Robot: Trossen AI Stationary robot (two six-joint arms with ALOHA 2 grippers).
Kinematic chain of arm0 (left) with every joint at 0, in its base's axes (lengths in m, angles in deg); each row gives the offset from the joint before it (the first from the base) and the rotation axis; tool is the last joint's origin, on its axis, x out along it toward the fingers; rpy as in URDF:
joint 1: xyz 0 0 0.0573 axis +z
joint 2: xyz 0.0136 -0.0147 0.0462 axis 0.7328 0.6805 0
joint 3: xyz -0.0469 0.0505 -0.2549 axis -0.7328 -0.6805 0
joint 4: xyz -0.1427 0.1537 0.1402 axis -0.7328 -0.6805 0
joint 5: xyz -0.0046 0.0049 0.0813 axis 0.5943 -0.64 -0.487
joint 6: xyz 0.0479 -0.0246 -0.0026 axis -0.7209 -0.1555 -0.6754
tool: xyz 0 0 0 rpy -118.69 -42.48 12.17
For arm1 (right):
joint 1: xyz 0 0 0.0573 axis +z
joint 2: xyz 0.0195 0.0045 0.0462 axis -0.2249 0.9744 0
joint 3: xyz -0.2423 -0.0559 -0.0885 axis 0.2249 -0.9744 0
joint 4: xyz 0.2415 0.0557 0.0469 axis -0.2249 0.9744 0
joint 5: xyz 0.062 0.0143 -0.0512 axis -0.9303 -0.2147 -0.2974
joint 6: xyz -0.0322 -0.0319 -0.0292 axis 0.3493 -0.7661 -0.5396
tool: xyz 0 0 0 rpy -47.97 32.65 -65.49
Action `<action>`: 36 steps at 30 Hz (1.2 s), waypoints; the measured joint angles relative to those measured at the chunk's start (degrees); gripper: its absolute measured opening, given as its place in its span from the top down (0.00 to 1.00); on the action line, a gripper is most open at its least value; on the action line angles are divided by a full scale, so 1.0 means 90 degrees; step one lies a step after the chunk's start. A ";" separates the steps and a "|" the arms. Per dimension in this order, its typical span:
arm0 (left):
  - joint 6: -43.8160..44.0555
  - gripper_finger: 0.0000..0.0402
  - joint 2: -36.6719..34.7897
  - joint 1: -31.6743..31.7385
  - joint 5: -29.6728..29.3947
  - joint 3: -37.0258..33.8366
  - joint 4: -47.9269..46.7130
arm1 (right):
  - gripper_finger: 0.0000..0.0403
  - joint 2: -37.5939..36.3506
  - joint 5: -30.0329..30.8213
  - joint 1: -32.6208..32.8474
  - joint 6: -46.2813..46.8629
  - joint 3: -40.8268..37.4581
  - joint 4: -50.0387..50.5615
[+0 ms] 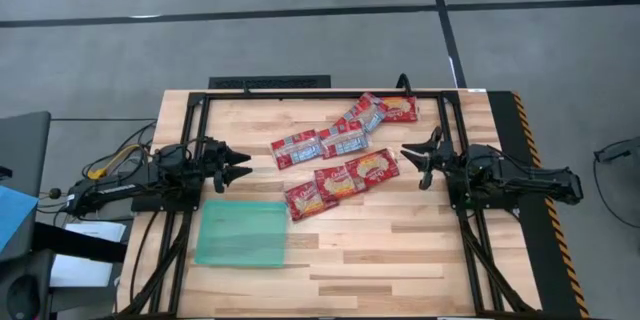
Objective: Sort popcorn bags into baskets
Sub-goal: Put the red popcorn pack into the green bin
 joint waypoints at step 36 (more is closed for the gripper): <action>0.2523 0.24 0.0043 0.0005 -0.2624 0.0136 0.0993 | 0.73 0.0001 0.0639 0.0000 0.4961 -0.0007 -0.0806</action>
